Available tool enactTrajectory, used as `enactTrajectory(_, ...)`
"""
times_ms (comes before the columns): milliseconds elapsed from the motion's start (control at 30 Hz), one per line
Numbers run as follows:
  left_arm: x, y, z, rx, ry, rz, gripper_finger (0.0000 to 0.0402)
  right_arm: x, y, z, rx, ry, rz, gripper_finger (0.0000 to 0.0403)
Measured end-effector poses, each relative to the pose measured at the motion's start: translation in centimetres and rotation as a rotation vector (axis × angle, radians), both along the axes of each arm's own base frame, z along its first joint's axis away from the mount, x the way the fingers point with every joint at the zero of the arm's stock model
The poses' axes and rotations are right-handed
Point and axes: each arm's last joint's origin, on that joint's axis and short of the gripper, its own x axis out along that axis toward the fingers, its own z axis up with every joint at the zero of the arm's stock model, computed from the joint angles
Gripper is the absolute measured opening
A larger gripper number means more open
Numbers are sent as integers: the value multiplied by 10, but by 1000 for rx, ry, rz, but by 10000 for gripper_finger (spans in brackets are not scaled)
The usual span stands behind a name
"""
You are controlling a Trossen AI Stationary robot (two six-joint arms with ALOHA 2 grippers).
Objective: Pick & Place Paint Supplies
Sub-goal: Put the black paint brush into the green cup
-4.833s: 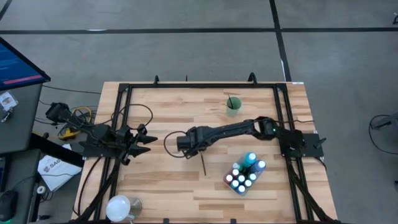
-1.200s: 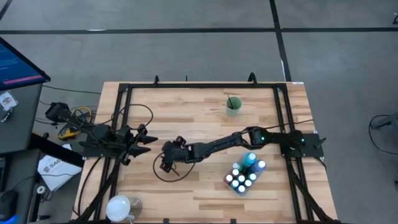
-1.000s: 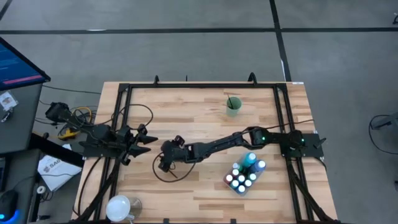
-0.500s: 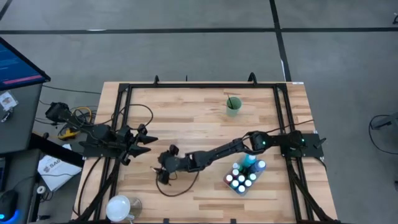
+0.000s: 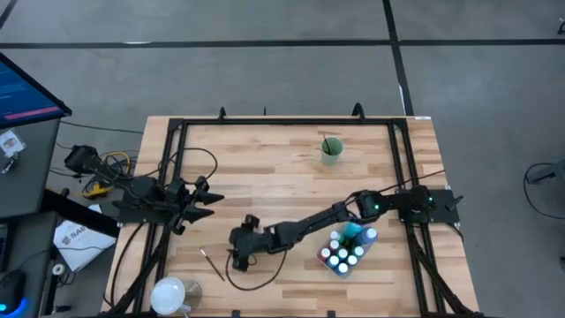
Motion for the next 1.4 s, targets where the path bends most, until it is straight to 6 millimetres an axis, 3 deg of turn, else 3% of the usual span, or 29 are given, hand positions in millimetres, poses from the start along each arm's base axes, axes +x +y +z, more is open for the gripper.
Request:
enactTrajectory(233,0,0,0,-1,0,0,132,-9,-21,61,8,43,54,251)
enactTrajectory(367,0,0,0,0,0,0,132,-21,-32,121,-30,-16,94,235)
enactTrajectory(567,0,0,0,0,1,0,132,-62,-56,215,-65,-76,107,204)
enactTrajectory(800,0,3,1,-38,-4,106,132,-133,-57,319,-54,-266,144,164)
enactTrajectory(1067,-5,7,16,-148,-141,141,132,-213,-48,394,-23,-469,219,121)
enactTrajectory(1233,-10,10,26,-341,-235,95,132,-254,-44,422,-51,-574,240,106)
enactTrajectory(1400,-15,14,34,-427,-315,141,132,-297,-44,442,-116,-616,194,98)
